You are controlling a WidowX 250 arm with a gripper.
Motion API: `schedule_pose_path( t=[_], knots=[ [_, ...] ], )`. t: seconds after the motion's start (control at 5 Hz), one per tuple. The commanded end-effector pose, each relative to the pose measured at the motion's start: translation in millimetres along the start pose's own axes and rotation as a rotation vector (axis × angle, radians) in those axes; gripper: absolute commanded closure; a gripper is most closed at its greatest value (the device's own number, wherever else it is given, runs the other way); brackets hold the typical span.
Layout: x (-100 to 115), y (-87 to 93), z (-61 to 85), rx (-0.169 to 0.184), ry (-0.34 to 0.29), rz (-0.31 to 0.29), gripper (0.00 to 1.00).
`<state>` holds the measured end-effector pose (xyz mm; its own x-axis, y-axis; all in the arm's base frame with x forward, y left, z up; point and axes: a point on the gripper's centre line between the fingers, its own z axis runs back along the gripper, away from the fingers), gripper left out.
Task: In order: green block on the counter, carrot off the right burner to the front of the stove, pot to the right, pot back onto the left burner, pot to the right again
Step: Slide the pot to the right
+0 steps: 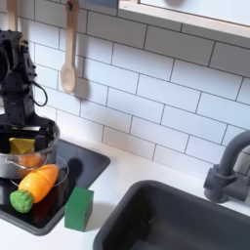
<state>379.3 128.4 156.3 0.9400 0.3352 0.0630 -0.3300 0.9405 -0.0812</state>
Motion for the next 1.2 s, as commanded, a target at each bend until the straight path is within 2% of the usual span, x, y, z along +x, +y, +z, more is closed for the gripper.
schedule_pose_path(
  t=[0.0,0.4,0.6,0.8,1.0],
  knots=[
    [-4,-10.6,0.7,-0.005,-0.001,-0.015,0.0],
    [1,1.2,9.1,0.005,-0.021,0.007,0.0],
    [4,-3.9,14.6,-0.012,-0.024,0.002,0.0],
    [9,-2.7,28.6,-0.017,-0.055,0.006,0.0],
    [10,6.0,37.2,-0.026,-0.068,0.028,0.0]
  ],
)
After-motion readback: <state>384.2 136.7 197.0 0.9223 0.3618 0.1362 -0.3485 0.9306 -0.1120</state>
